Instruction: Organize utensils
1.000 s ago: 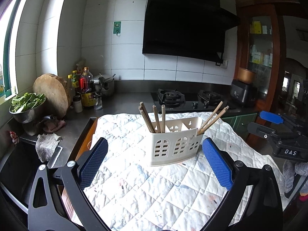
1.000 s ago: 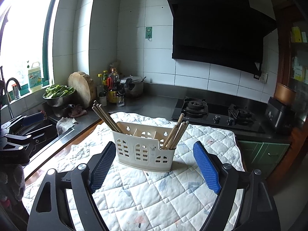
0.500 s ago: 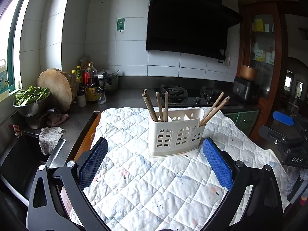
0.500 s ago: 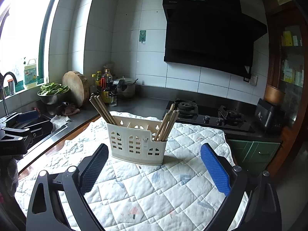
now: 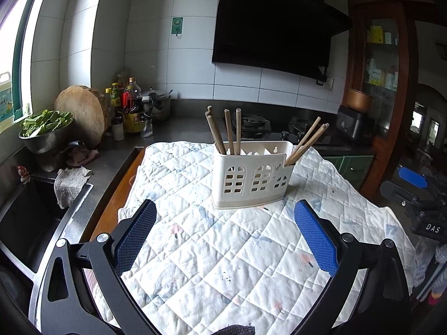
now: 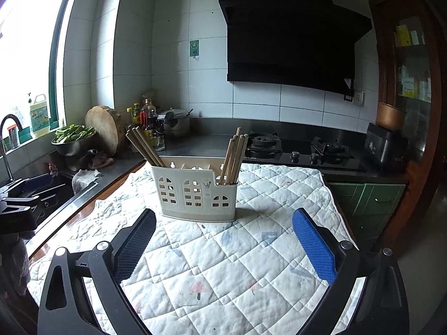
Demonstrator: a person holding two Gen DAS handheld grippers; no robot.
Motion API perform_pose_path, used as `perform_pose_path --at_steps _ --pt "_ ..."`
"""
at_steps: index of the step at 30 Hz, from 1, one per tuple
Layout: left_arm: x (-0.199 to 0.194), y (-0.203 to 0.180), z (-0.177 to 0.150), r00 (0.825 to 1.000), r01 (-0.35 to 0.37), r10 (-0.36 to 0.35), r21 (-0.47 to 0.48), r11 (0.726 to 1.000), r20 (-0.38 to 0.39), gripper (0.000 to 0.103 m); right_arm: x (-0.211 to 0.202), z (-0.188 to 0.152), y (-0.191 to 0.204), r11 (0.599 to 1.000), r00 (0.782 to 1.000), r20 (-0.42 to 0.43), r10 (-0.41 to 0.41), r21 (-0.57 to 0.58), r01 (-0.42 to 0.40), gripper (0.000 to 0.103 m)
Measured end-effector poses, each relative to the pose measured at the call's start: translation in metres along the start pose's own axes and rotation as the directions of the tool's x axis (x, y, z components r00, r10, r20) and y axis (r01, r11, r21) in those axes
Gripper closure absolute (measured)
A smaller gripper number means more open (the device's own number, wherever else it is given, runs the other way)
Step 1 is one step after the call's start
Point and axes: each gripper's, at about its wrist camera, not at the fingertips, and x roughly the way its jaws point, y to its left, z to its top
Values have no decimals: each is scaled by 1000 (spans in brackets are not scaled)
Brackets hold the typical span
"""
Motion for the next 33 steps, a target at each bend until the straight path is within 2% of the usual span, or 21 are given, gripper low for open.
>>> perform_pose_path --at_steps 8,16,33 --pt "-3 -3 -12 999 -30 30 3 1000 -16 5 -5 -13 1 1000 1000 -11 -21 3 21 8" --pt "-13 -5 -21 998 -57 57 -4 998 6 5 -13 -30 4 999 999 -15 -38 0 38 7" --pt "-24 -12 -39 999 -44 45 -42 998 2 5 -24 -51 -3 996 999 -31 -34 78 36 7"
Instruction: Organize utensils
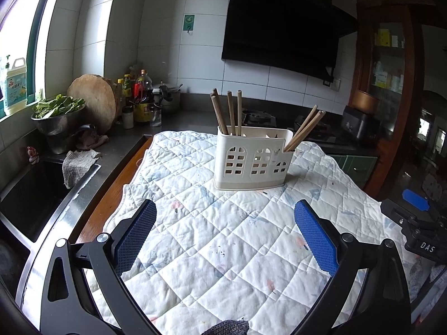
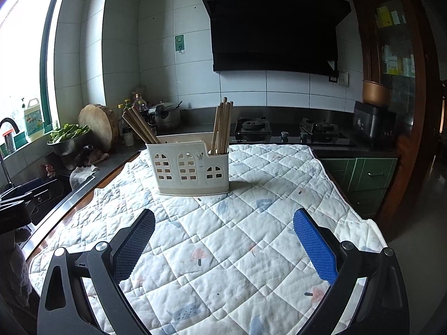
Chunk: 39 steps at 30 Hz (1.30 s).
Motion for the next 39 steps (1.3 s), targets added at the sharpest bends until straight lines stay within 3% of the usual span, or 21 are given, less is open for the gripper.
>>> perform_pose_path --at_steps 39 --pt "-8 -9 -9 1000 11 -10 36 999 -18 5 -7 -10 16 999 1000 -15 16 -46 -16 7"
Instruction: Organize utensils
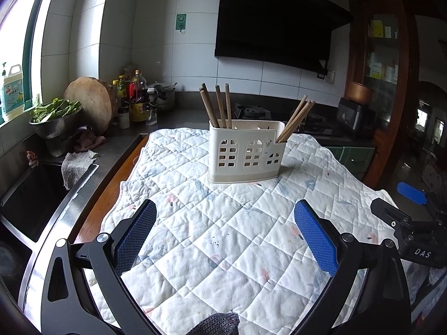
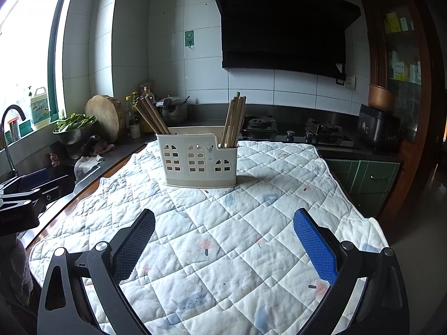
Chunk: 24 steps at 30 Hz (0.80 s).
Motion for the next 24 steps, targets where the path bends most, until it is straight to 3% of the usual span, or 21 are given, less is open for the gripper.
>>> perform_pose_path --at_steps 24 --pt "4 0 -6 1000 3 -3 -5 1000 -21 5 2 -2 2 1000 1000 -12 0 -2 0 7"
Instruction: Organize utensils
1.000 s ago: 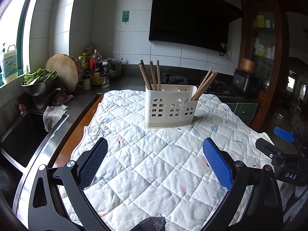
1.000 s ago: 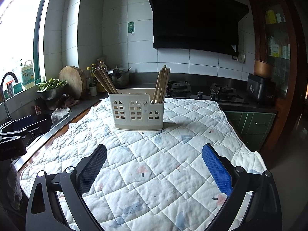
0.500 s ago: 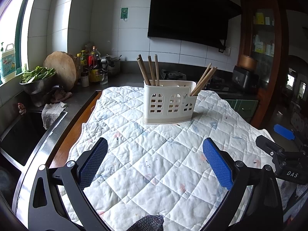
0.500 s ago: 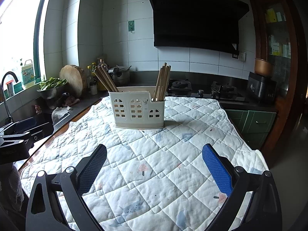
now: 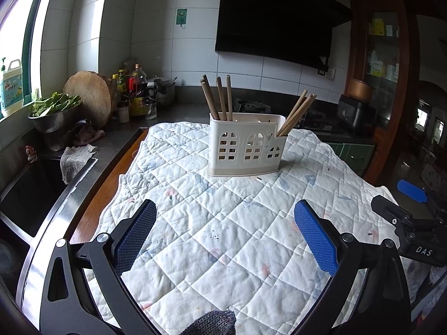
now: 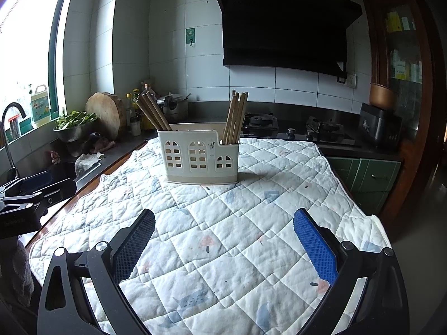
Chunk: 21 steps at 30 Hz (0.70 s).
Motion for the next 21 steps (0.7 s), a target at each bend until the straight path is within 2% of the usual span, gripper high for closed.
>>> perform_pose_path --at_steps 21 --pt "0 -1 -5 1000 -1 1 -1 1000 -12 5 0 -2 1 1000 1000 -3 5 1 -5 7"
